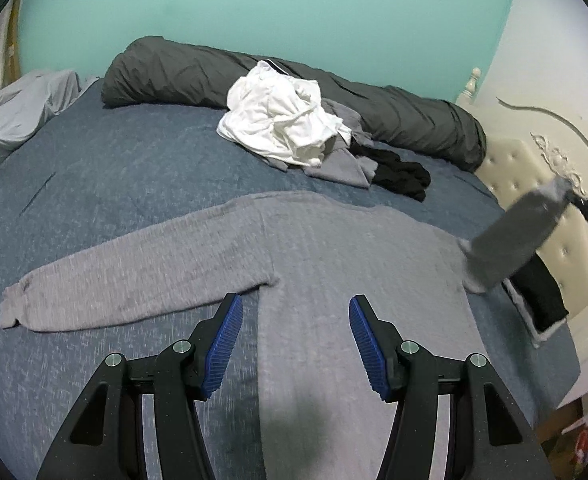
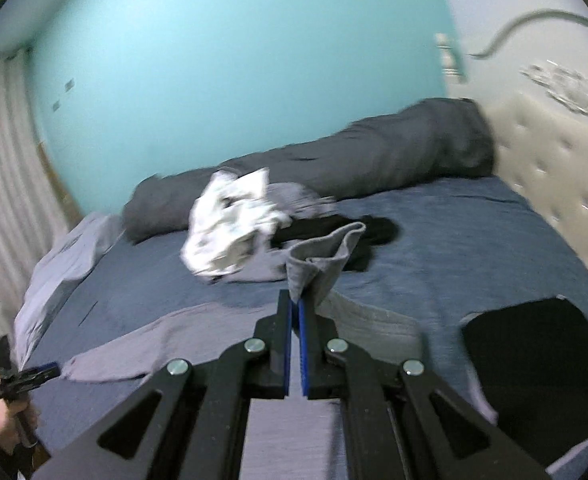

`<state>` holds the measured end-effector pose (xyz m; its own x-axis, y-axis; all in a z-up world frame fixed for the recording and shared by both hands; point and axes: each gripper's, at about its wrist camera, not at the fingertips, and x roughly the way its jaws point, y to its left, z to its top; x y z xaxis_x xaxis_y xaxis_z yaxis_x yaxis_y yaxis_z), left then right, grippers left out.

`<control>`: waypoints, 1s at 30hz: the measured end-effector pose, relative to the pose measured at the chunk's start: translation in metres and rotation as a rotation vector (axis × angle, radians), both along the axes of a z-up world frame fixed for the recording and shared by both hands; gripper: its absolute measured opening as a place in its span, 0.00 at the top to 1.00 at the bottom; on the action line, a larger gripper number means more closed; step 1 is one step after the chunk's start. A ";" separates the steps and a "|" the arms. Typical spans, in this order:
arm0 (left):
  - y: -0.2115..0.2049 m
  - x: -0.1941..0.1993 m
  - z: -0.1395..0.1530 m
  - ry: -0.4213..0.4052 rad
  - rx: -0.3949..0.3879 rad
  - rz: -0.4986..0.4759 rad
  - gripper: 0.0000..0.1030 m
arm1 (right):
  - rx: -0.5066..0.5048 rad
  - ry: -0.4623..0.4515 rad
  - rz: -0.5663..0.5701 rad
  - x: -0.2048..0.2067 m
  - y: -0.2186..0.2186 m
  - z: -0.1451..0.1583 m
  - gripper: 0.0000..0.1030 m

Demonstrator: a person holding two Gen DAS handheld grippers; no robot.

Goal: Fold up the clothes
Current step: 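Lift the cuff over the body with the right gripper and open it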

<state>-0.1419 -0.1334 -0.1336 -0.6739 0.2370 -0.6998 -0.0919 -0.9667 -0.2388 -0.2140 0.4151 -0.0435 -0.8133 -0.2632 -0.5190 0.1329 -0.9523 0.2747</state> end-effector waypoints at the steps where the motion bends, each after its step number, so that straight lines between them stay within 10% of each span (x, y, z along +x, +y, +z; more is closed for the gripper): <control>1: 0.000 0.003 0.000 0.000 -0.003 -0.005 0.41 | 0.001 -0.002 0.030 0.001 -0.017 0.001 0.97; 13: -0.014 0.040 -0.007 -0.003 0.020 -0.033 0.41 | -0.015 -0.127 0.329 0.018 -0.214 -0.066 0.97; 30: -0.010 0.056 -0.051 -0.074 0.075 -0.056 0.41 | -0.042 -0.281 0.404 0.048 -0.294 -0.164 0.97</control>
<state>-0.0862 -0.1431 -0.1844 -0.6055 0.3260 -0.7260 -0.1244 -0.9398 -0.3182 -0.1664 0.1213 -0.2077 -0.4716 -0.5542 -0.6859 0.4043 -0.8272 0.3904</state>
